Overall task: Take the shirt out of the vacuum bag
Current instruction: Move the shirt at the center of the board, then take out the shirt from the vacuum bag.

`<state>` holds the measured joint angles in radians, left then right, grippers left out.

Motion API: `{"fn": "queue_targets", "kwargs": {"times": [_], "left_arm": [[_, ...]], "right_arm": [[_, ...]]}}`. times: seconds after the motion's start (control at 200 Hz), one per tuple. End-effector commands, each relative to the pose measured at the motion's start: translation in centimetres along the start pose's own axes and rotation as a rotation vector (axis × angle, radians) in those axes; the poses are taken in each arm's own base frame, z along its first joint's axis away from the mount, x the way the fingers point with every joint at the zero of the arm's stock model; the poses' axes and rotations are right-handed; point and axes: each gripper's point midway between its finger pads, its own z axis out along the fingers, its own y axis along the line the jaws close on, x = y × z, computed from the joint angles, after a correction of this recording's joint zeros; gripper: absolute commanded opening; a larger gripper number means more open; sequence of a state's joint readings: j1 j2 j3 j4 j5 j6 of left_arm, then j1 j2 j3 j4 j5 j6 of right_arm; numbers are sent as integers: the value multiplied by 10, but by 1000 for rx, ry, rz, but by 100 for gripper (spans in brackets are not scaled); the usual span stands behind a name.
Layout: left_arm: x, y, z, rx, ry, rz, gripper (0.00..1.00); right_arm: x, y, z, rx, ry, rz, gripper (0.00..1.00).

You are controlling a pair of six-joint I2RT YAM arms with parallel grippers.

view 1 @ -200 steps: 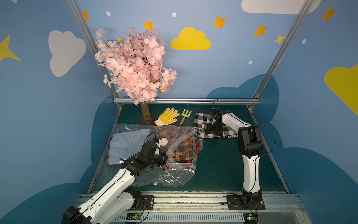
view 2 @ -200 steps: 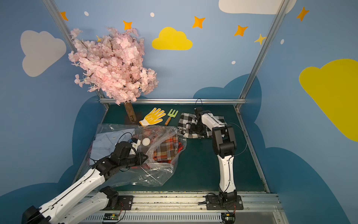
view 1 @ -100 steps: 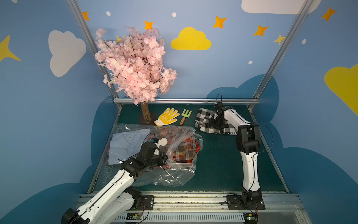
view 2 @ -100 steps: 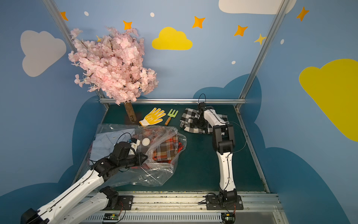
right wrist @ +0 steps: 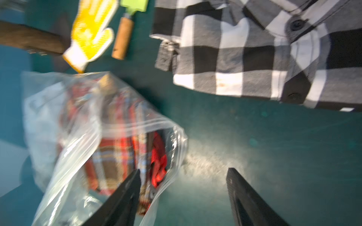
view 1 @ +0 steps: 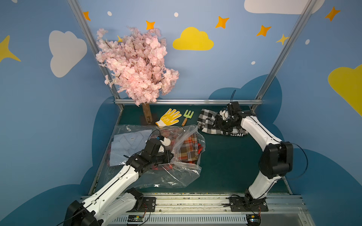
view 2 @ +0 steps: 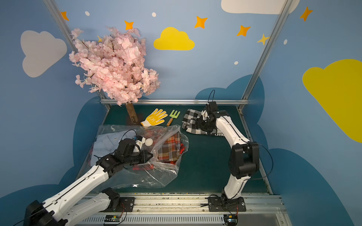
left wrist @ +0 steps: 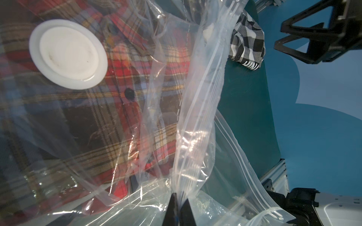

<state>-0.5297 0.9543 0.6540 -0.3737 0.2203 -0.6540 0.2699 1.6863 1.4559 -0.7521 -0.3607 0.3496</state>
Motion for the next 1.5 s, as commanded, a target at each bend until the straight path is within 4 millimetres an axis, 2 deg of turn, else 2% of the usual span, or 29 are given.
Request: {"fn": "queue_targets", "kwargs": {"times": [0.0, 0.065, 0.23, 0.415, 0.515, 0.726, 1.051, 1.351, 1.496], "left_arm": [[-8, -20, -1, 78, -17, 41, 5], [-7, -22, 2, 84, -17, 50, 6], [7, -22, 19, 105, 13, 63, 6], [23, -12, 34, 88, 37, 63, 5], [31, -7, 40, 80, 56, 54, 5], [44, -3, 45, 79, 79, 55, 5], [66, 4, 62, 76, 128, 37, 5], [74, -1, 79, 76, 170, 49, 5], [77, -1, 81, 72, 183, 53, 4]], "right_arm": [[33, 35, 8, -263, 62, 42, 70], [50, 53, 11, -379, 79, 36, 69], [97, 77, 34, -464, 154, 17, 65], [137, 81, 66, -471, 216, 50, 63], [152, 82, 80, -456, 246, 51, 63], [164, 83, 93, -446, 268, 60, 61], [181, 57, 110, -335, 292, 77, 60], [173, 61, 119, -354, 269, 66, 60], [168, 70, 116, -397, 251, 54, 59]]}}
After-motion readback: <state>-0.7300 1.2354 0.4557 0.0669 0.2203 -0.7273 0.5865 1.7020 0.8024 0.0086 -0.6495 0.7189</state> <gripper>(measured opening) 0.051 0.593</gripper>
